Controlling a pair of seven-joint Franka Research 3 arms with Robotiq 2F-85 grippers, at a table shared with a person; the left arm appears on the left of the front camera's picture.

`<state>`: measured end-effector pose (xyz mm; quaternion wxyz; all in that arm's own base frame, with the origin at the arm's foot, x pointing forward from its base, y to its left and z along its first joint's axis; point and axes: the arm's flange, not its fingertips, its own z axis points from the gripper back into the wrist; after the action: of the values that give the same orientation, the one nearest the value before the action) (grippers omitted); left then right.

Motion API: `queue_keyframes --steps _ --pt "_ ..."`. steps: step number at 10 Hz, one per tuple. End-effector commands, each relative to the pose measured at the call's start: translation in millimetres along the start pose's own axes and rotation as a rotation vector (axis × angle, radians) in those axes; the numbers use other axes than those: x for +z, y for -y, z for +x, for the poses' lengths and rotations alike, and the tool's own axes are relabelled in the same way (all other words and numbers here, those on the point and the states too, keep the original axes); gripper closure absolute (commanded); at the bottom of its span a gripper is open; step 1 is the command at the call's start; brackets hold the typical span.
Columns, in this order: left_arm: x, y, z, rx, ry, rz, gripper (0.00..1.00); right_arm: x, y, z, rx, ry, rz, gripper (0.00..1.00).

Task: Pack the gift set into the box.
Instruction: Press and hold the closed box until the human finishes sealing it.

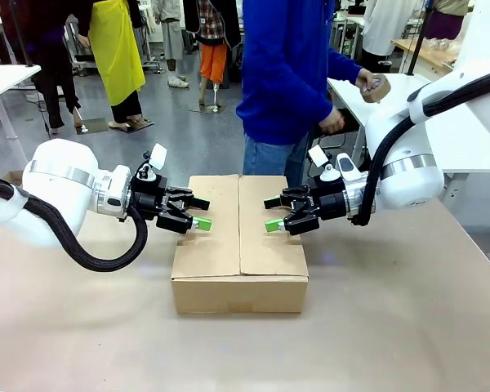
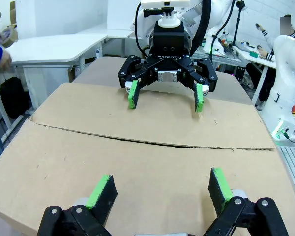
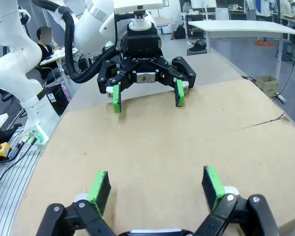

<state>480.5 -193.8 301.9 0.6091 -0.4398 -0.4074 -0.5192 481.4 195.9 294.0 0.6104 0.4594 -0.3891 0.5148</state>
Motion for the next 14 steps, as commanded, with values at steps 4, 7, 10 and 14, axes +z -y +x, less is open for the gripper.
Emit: queue_keyframes --steps 4,7,10,14 --pt "0.8 0.5 -2.4 -0.003 0.001 -0.001 0.00 -1.7 0.3 -0.7 -0.002 0.002 0.004 0.00" --pt "0.8 0.5 -2.4 -0.003 0.001 -0.001 0.00 -1.7 0.3 -0.7 -0.002 0.002 0.004 0.00" --pt "0.8 0.5 -2.4 -0.003 0.001 -0.001 0.00 -1.7 0.3 -0.7 -0.002 0.002 0.004 0.00" --pt "0.8 0.5 -2.4 -0.003 0.001 -0.001 0.00 -1.7 0.3 -0.7 -0.002 0.002 0.004 0.00"
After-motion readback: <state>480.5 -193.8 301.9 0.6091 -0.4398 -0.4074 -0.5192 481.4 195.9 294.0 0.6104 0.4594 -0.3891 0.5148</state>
